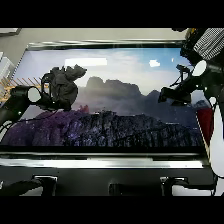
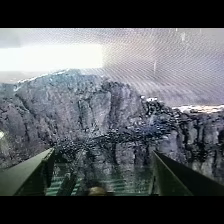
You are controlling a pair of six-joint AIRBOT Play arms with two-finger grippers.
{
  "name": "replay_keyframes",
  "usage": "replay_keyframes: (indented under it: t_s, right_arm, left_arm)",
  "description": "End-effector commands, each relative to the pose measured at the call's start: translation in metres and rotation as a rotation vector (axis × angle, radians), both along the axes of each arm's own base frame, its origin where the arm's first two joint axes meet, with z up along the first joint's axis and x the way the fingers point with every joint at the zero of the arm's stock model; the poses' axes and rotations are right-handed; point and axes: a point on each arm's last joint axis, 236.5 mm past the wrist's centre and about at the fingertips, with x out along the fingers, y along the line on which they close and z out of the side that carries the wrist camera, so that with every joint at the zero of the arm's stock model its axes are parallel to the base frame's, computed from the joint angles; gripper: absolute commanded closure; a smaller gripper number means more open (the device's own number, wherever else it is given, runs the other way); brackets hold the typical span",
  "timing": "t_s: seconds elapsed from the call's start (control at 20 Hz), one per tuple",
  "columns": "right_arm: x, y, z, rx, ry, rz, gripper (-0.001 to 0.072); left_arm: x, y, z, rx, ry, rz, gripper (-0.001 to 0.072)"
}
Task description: Fold the clothes and pants, and hang the long-sleeved shirts on hangers.
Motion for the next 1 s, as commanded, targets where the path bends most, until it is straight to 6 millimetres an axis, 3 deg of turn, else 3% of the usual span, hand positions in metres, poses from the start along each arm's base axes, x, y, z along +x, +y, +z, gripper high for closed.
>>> replay_keyframes:
  t_s: [0.0,0.65,0.95]
  right_arm:
    - [0.000,0.000,0.000,0.000,0.000,0.003,0.0006]
    - [0.001,0.003,0.000,0.016,0.001,-0.033,0.0007]
    - [0.039,0.001,0.008,0.022,-0.156,-0.084,0.0007]
  left_arm:
    - [0.000,0.000,0.000,0.000,0.000,0.000,0.0003]
    - [0.002,-0.005,0.002,-0.022,-0.011,0.004,0.0003]
    - [0.036,-0.028,0.017,-0.156,-0.145,0.060,0.0002]
